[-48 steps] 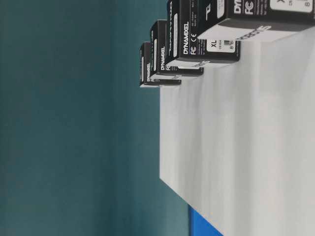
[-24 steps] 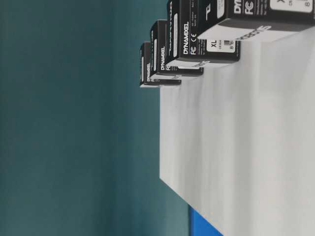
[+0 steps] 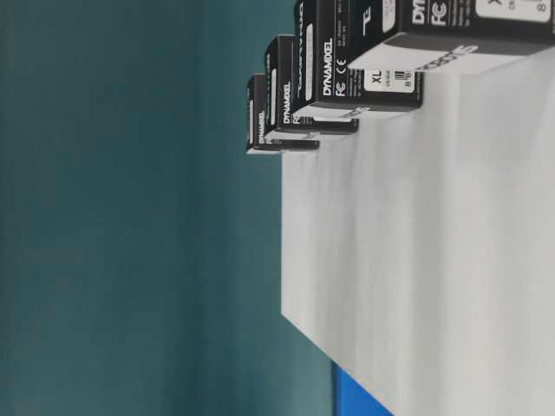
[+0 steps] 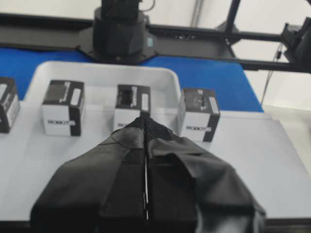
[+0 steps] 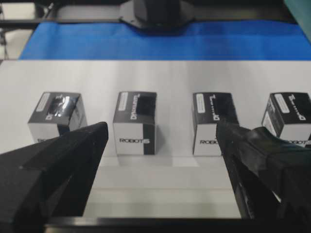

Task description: Place the box from the white plastic tray onto the white base.

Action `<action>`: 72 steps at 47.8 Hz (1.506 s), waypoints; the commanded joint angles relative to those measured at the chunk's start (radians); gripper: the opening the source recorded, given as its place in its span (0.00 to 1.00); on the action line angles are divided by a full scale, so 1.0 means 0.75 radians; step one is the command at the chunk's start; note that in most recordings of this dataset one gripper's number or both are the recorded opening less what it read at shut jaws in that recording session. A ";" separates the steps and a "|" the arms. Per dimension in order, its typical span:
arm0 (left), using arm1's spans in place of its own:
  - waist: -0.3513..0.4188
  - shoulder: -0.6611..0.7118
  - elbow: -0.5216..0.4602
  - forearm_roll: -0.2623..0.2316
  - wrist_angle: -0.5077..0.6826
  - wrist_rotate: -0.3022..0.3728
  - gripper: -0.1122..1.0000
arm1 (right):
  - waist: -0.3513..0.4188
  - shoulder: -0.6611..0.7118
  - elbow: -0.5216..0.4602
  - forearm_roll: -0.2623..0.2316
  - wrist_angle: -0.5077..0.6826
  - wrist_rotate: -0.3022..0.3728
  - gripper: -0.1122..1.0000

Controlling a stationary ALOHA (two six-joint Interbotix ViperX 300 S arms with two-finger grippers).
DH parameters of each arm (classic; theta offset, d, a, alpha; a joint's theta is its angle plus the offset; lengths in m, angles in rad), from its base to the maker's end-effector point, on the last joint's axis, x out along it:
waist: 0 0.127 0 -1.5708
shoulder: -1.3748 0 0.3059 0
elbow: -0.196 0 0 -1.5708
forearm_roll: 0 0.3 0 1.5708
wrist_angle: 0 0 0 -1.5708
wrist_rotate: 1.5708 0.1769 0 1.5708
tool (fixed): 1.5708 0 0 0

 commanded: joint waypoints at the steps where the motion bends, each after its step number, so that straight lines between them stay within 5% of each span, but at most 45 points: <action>1: -0.006 0.002 -0.012 0.004 -0.008 0.022 0.05 | 0.000 0.004 -0.004 0.002 -0.004 -0.002 0.97; 13: -0.010 -0.002 -0.010 0.002 -0.008 0.092 0.05 | 0.000 0.002 -0.004 0.004 -0.006 -0.002 0.97; 72: -0.010 -0.025 0.006 0.004 -0.033 0.100 0.05 | 0.000 -0.004 0.008 0.008 0.141 0.022 0.97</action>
